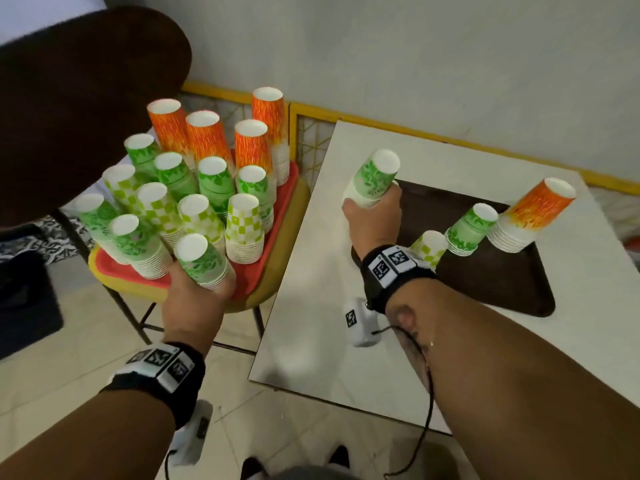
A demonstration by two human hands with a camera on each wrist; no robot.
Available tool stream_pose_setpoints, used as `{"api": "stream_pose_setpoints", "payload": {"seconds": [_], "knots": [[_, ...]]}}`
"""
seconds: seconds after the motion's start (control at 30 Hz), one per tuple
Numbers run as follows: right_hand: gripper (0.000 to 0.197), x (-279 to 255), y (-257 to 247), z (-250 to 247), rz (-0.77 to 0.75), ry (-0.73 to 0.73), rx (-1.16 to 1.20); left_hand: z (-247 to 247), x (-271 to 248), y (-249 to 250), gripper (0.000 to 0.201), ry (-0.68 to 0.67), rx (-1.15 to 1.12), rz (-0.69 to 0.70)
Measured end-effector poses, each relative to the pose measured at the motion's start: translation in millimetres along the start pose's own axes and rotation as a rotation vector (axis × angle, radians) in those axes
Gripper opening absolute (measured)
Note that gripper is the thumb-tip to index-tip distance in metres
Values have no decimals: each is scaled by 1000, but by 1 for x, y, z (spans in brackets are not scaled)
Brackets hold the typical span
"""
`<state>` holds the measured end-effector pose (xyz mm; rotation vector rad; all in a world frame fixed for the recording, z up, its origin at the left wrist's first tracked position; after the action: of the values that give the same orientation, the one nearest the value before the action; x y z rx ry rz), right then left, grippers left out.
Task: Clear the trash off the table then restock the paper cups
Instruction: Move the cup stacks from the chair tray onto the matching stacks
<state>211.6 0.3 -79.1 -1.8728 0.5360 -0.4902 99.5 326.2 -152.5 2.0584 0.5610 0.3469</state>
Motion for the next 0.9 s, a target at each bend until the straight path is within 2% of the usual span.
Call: {"api": "stream_pose_setpoints", "payload": {"seconds": [0.13,0.27,0.37,0.47,0.57,0.73,0.9], "knots": [[58,58,1,-10,-10,135,-80,10,-14,27,59,-30,-47,43],[60,96,18,-3,24,159,-145,25,-23,64,60,-43,-89,146],[55,110,34,5,51,154,-166,36,-25,86,52,-31,-96,180],[54,119,48,14,69,108,-257,51,-25,111,49,-44,-139,205],[61,121,68,22,146,36,-321,69,-24,136,50,-76,-185,258],[68,121,92,32,230,-67,-285,102,-7,177,50,-105,-153,284],[98,93,86,14,291,-207,-251,150,13,231,57,-200,-155,379]]}}
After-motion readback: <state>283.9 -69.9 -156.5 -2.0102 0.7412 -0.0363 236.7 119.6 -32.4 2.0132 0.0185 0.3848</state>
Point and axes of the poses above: each hand's wrist, its own x-axis towards the middle knuckle, its own z-axis out of the palm, y = z × x, the point moved 7 cm from there along x, towards the middle knuckle, and after that the axes turned 3 degrees about z, right-handed, at the moved point
